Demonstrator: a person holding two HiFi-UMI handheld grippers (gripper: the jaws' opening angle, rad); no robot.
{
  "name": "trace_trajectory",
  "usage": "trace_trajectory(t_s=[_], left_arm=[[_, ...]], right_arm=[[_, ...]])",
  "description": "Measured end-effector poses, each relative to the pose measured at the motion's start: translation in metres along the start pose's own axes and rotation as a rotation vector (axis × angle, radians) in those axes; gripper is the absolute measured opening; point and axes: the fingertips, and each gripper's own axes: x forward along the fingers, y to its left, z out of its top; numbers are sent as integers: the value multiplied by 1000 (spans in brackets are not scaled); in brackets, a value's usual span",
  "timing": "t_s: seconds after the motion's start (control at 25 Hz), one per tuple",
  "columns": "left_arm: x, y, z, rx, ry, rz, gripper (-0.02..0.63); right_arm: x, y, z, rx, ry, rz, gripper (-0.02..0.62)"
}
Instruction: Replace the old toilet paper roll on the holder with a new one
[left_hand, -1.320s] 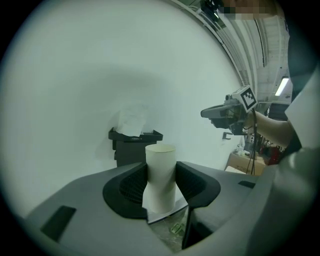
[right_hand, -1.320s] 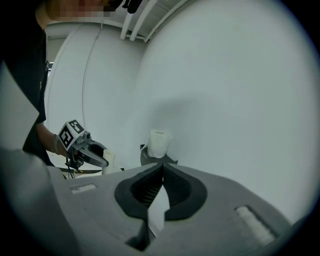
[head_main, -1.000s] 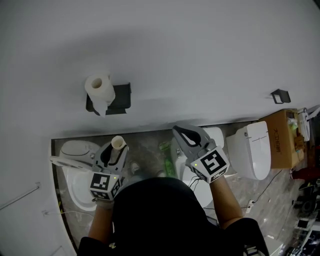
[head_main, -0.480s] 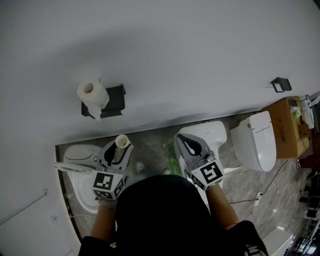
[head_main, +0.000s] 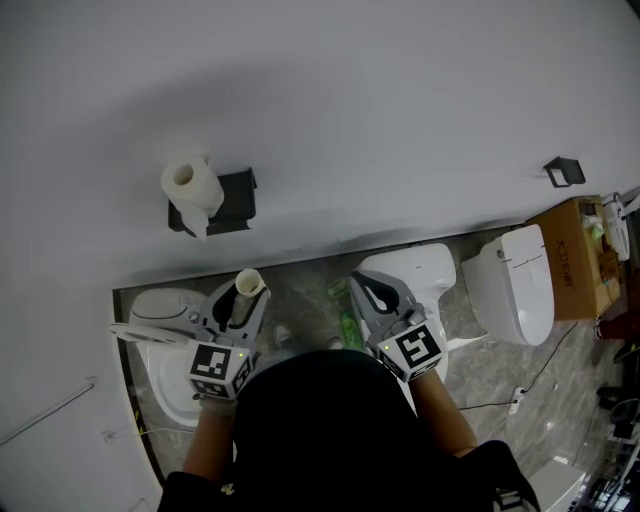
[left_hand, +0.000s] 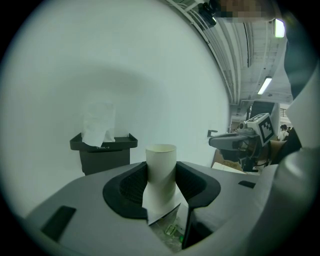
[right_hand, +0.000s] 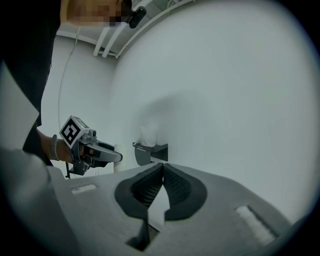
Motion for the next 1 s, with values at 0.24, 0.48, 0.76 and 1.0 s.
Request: trace_trajectory(t_s=[0.24,0.48,0.76,1.0], left_arm=[[-1,3,-1,-7,-4,1,187],[-3,8,-6,-7,6,8,187],[-2,10,-6,-4,16,4,187],[-4,14,-6,-1,17,12,187]], right_arm=[[1,-4,5,17,-9,-31,-2],[3,-4,0,34,-2,-39,-2],[6,-8,-6,40,-8,-48,-2],[9,-5,-8,44,38,-41,-2]])
